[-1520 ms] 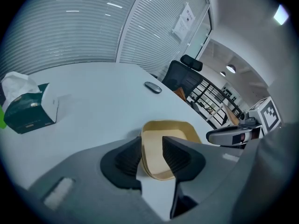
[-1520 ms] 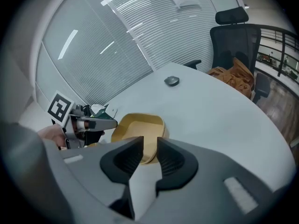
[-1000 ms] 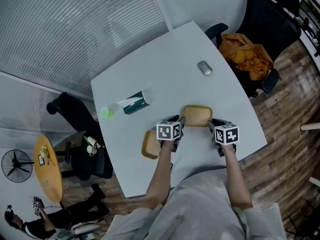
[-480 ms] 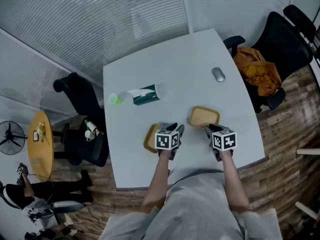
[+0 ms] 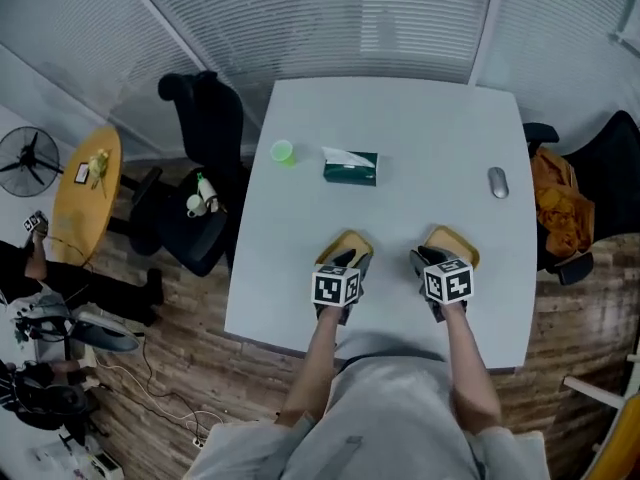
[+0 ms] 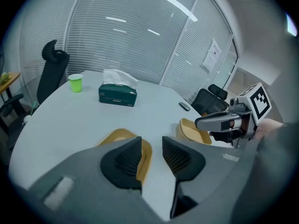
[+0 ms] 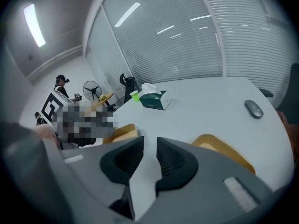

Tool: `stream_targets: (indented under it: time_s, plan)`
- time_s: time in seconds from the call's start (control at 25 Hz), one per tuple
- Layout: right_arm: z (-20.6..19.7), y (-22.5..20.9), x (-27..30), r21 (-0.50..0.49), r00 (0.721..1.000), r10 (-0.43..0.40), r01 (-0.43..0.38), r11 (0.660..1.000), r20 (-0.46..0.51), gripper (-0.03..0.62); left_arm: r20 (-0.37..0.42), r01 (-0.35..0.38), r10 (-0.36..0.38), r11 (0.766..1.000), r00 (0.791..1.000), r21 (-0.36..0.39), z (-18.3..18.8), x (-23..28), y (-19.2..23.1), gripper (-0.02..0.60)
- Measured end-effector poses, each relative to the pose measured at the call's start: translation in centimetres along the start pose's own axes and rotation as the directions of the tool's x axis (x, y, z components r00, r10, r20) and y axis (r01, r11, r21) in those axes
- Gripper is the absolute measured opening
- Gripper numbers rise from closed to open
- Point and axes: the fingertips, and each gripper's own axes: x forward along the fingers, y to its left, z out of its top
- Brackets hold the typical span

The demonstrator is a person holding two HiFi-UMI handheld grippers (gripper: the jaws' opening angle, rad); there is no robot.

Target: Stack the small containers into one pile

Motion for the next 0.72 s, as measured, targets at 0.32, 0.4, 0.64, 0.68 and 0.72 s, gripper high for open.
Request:
stream_targets:
  time_s: [0.32,0.4,0.64,0.68,0.72]
  plan:
    - [1.7,4.6,5.7,-0.171,0.99,0.108,-0.123,0.978,-0.095,0.086,0.055,-0.143,0.156,0.972,0.986,-0.185,-4.0,-4.3,6.6,0.144]
    - [1.8,5.4,7.1,-0.196,0.985,0.124,-0.146,0.97,-0.118,0.084,0.067,-0.166,0.183,0.964,0.981,-0.21,-4.7,-5.1,7.6,0.143]
    - [1.6,7.3,10.6,-0.245,0.969,0.149,-0.196,0.95,-0.195,0.083,0.082,-0.203,0.232,0.941,0.969,-0.27,-6.5,-6.7,9.1,0.143]
    - [1.6,7.5,11.1,-0.252,0.967,0.152,-0.203,0.946,-0.206,0.083,0.081,-0.209,0.24,0.937,0.967,-0.282,-6.9,-6.8,9.4,0.143]
    - [1.5,7.6,11.7,-0.259,0.964,0.155,-0.21,0.943,-0.218,0.083,0.078,-0.212,0.245,0.931,0.966,-0.296,-7.2,-6.7,9.6,0.143]
